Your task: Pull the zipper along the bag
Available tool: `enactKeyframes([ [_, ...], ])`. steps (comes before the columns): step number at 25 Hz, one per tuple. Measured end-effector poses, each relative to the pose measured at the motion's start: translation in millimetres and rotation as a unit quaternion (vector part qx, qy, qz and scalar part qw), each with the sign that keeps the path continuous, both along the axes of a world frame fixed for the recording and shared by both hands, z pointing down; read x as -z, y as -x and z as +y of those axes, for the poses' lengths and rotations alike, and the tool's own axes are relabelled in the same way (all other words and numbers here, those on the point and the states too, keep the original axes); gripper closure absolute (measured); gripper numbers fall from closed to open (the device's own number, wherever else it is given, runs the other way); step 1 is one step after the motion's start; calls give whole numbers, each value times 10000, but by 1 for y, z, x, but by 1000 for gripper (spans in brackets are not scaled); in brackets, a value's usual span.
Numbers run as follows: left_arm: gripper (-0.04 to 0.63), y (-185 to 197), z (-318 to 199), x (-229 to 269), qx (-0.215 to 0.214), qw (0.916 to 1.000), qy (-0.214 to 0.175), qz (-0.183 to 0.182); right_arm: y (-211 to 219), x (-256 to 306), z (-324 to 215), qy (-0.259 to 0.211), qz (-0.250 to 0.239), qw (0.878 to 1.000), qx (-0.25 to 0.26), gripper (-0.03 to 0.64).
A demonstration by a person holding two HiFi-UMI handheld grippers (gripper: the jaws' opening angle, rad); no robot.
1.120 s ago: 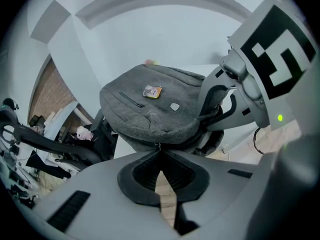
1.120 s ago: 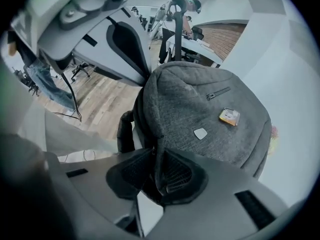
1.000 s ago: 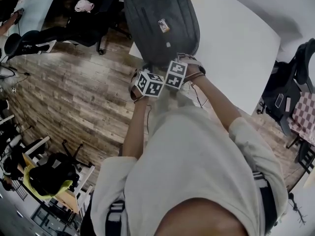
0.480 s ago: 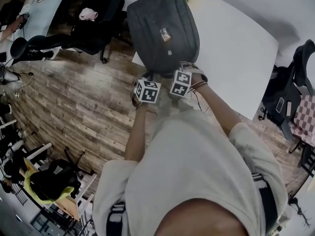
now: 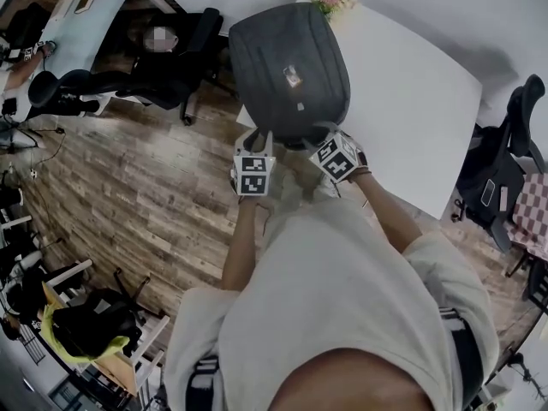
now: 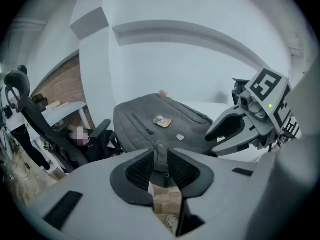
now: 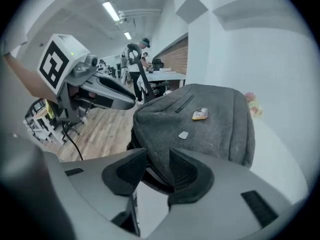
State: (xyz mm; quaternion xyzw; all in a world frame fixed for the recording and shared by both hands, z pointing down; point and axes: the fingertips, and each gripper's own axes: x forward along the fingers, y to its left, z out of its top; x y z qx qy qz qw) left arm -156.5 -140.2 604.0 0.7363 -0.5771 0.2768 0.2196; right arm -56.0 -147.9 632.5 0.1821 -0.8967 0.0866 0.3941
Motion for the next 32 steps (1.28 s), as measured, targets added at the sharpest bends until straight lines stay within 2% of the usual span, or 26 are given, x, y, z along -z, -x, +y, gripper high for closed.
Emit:
enactKeyframes([
  [4, 515, 3, -17, 27, 120, 9989, -434, 110, -14, 25, -17, 57, -659, 9941, -860, 480],
  [8, 550, 9, -31, 52, 310, 9957, -826, 288, -36, 64, -48, -107, -1391, 9739, -1793, 511],
  [13, 568, 17, -45, 84, 443, 9895, -1288, 489, -62, 112, -81, -594, -1928, 9481, -2459, 560],
  [16, 569, 19, -53, 98, 461, 9866, -1466, 540, -72, 131, -94, -848, -2020, 9409, -2584, 603],
  [24, 569, 25, -67, 124, 512, 9803, -1832, 537, -83, 159, -107, -1294, -2162, 9324, -2593, 604],
  [32, 569, 27, -72, 131, 546, 9787, -1897, 556, -82, 171, -113, -1422, -2201, 9308, -2550, 604],
])
